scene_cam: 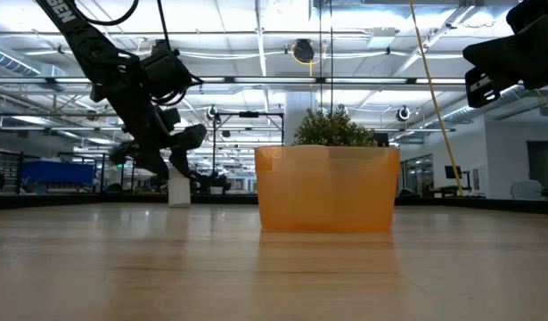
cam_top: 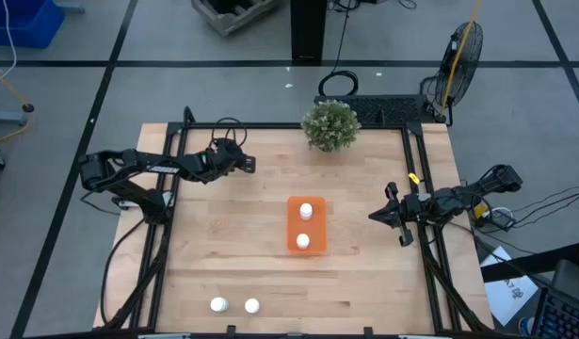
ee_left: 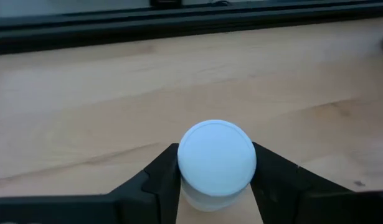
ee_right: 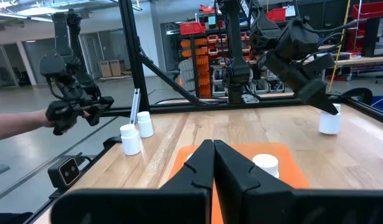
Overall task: Pick and place pill bottles into a basket
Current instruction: Put the white medicine bottle into the orange bin
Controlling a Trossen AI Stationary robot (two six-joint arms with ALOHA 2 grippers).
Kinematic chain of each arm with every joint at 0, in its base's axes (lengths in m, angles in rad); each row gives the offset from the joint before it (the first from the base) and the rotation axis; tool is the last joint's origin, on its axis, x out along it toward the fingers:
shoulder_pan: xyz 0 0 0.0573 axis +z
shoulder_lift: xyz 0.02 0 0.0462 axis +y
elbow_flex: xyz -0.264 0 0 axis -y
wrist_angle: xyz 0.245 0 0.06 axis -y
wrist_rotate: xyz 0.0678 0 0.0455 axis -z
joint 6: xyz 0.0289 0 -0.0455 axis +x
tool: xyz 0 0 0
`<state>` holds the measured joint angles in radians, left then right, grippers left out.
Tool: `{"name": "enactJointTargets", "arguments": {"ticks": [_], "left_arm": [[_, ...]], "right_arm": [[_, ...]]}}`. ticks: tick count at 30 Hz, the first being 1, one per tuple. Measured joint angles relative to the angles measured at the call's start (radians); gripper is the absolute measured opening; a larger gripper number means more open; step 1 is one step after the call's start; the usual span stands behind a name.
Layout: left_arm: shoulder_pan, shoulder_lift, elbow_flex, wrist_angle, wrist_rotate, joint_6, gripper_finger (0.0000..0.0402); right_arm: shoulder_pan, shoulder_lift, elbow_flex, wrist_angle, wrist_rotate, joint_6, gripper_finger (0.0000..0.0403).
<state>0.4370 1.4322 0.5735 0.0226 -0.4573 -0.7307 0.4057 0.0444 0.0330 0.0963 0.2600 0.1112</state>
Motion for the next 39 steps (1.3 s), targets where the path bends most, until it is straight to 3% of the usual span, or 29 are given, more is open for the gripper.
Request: {"name": "enactJointTargets", "arguments": {"ticks": [5, 10, 22, 26, 35, 39], "left_arm": [[-0.014, 0.000, 0.000, 0.063, 0.104, 0.044, 0.0191], [-0.041, 0.000, 0.000, 0.132, 0.150, 0.044, 0.0162], [-0.152, -0.008, 0.000, 0.382, 0.288, 0.017, 0.0179], [-0.198, -0.008, 0.000, 0.495, 0.337, 0.010, 0.0168], [-0.316, -0.008, 0.000, 0.588, 0.344, 0.045, 0.0176], [-0.380, -0.008, 0.000, 0.589, 0.293, 0.060, 0.0169]], "right_arm": [[0.000, 0.000, 0.000, 0.000, 0.000, 0.000, 0.0000], [0.000, 0.000, 0.000, 0.000, 0.000, 0.000, 0.0000], [0.000, 0.000, 0.000, 0.000, 0.000, 0.000, 0.0000], [0.000, 0.000, 0.000, 0.000, 0.000, 0.000, 0.0000], [0.000, 0.000, 0.000, 0.000, 0.000, 0.000, 0.0000], [0.000, 0.000, 0.000, 0.000, 0.000, 0.000, 0.0000]]}}
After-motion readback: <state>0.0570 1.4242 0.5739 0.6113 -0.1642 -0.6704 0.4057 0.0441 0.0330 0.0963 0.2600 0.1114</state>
